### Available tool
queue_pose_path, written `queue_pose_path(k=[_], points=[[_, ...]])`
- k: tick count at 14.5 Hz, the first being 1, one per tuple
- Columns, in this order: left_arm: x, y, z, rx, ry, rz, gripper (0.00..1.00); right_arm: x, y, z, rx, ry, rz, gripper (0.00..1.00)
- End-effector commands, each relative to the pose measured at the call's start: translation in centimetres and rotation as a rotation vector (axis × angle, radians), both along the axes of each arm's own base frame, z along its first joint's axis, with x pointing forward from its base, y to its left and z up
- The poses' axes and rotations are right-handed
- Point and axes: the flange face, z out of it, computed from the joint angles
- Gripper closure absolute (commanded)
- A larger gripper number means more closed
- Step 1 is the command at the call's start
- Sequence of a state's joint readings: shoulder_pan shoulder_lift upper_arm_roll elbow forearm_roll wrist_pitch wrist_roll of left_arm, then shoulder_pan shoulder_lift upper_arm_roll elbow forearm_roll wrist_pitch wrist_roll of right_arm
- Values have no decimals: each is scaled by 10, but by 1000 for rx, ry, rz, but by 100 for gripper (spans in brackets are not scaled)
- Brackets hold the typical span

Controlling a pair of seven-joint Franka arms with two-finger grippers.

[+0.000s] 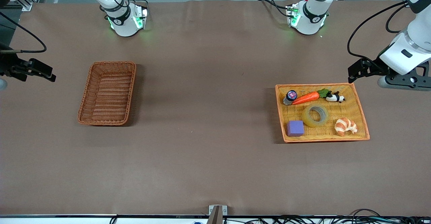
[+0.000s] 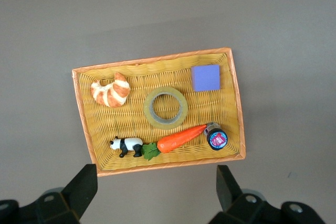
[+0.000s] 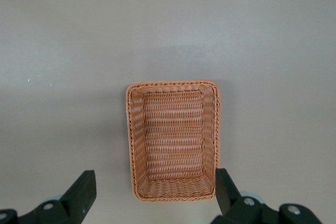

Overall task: Move tape to another basket
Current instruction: 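Reach the left gripper down to the yellow tape roll in the tray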

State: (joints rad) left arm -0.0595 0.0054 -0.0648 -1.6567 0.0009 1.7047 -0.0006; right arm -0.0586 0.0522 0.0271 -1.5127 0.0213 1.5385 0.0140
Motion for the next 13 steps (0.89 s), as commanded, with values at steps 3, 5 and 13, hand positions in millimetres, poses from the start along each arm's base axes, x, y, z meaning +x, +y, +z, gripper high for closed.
queue_pose_path(k=[3, 5, 13], points=[[4, 0, 4, 14, 6, 2, 0, -8, -2, 3, -10, -9, 7, 0], [3, -5, 1, 20, 11, -5, 0, -8, -2, 3, -8, -9, 7, 0], [36, -3, -101, 33, 174, 54, 0, -7, -2, 3, -8, -11, 7, 0]])
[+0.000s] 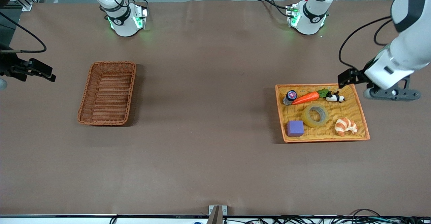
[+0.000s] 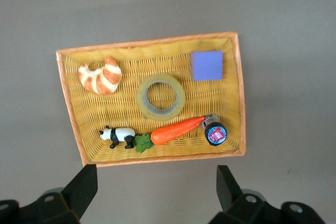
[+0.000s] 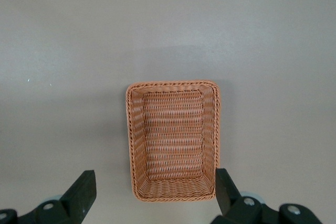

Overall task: Move tape to another basket
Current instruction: 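Reach the left gripper down to the yellow tape roll in the tray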

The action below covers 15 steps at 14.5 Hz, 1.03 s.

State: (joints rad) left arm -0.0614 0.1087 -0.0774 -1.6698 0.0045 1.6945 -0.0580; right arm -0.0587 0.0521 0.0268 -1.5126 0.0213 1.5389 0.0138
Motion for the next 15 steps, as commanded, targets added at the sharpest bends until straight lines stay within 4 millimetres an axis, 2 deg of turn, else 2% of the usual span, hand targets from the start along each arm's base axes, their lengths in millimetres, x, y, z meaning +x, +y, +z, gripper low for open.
queue_pose_path(k=[1, 5, 8, 9, 11, 15], points=[[26, 10, -54, 16, 43, 18, 0, -7, -2, 3, -10, -10, 7, 0], [49, 24, -120, 11, 44, 46, 1, -7, -2, 2, -10, -9, 7, 0], [53, 31, -171, 16, 73, 55, 1, -7, -2, 1, -10, -7, 7, 0], [54, 39, -189, 18, 48, 66, 1, -7, -2, 1, -10, -6, 7, 0], [42, 47, -228, 19, 28, 77, 1, -7, -2, 1, -10, -6, 7, 0], [28, 53, -277, 15, 5, 87, 3, -7, -2, 1, -10, -7, 7, 0]])
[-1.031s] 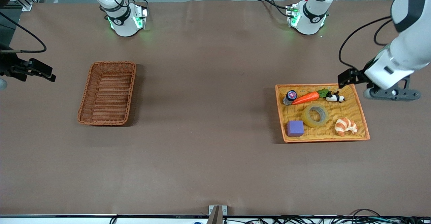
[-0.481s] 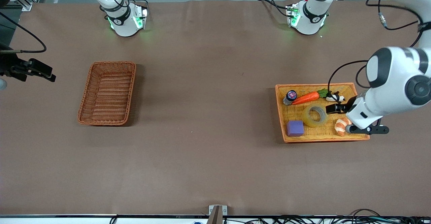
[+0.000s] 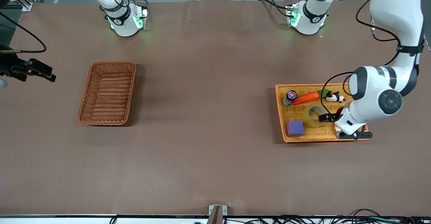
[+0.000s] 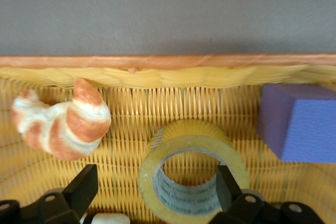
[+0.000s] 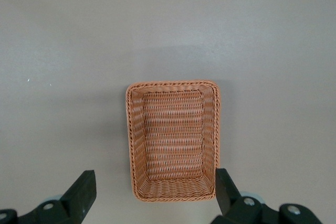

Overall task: Move tape to another basket
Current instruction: 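Reach the left gripper down to the yellow tape roll in the tray, then grasp the tape roll rim with the left gripper and lift it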

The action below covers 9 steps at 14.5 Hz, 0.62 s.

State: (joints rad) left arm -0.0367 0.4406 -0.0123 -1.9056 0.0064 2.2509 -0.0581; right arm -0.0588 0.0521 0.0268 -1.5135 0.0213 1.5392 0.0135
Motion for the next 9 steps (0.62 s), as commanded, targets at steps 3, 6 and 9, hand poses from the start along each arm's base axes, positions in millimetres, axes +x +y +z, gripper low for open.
queue_pose_path(k=[3, 6, 9], points=[[-11, 4, -30, 12, 25, -1, 16, -7, -2, 2, -10, -8, 7, 0], [-22, 7, -54, 15, 71, 3, 30, -7, -2, 2, -10, -8, 7, 0], [-26, 15, -61, 17, 87, 15, 69, -7, -2, 2, -10, -8, 7, 0]])
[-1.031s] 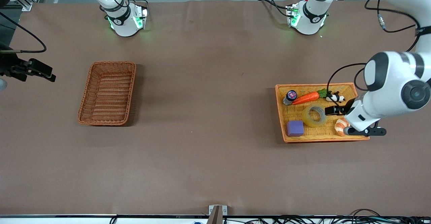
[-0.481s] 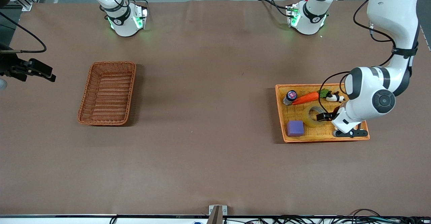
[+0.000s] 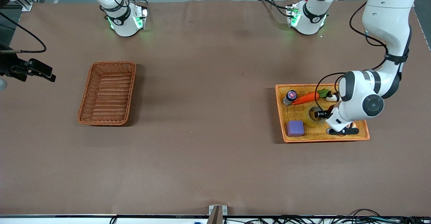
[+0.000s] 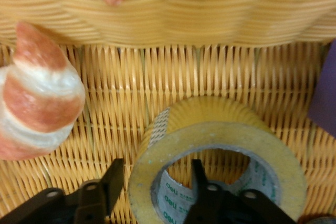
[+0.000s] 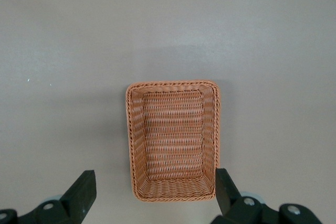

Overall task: Move tape to another basket
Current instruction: 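Grasp the tape roll rim with the left gripper and lift it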

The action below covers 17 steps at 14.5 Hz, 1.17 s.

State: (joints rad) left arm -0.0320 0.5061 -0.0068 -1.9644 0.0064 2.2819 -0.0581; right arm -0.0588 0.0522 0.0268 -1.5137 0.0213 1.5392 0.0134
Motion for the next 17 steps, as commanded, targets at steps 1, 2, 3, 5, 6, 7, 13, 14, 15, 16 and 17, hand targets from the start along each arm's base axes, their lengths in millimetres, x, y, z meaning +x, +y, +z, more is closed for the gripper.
queue_pose_path(k=[1, 2, 3, 5, 6, 7, 13, 14, 15, 16, 17], points=[[-4, 10, -2, 13, -5, 8, 86, -7, -1, 2, -8, -8, 7, 0], [-4, 11, -1, 14, -16, 10, 100, -7, -2, 2, -10, -8, 7, 0], [-2, 14, 3, 16, -36, 17, 100, -7, -2, 2, -10, -8, 7, 0], [4, 14, 32, 16, -69, 18, 100, -7, -2, 2, -10, -8, 7, 0], [5, 13, 48, 16, -65, 17, 100, -7, -2, 2, -10, -8, 7, 0], [6, 13, 69, 18, -48, 17, 100, -7, -2, 2, -10, -8, 7, 0], [37, -76, 177, -27, -51, -67, 100, -7, -2, 2, -10, -8, 7, 0], [33, -104, 184, -42, -60, -90, 100, -7, -2, 2, -10, -8, 7, 0], [28, -131, 184, -58, -56, -120, 100, -7, -2, 2, -10, -6, 7, 0], [19, -163, 183, -69, -49, -135, 100, -7, -2, 2, -10, -6, 7, 0], [10, -192, 179, -70, -39, -131, 100, -7, -2, 2, -10, -6, 7, 0]])
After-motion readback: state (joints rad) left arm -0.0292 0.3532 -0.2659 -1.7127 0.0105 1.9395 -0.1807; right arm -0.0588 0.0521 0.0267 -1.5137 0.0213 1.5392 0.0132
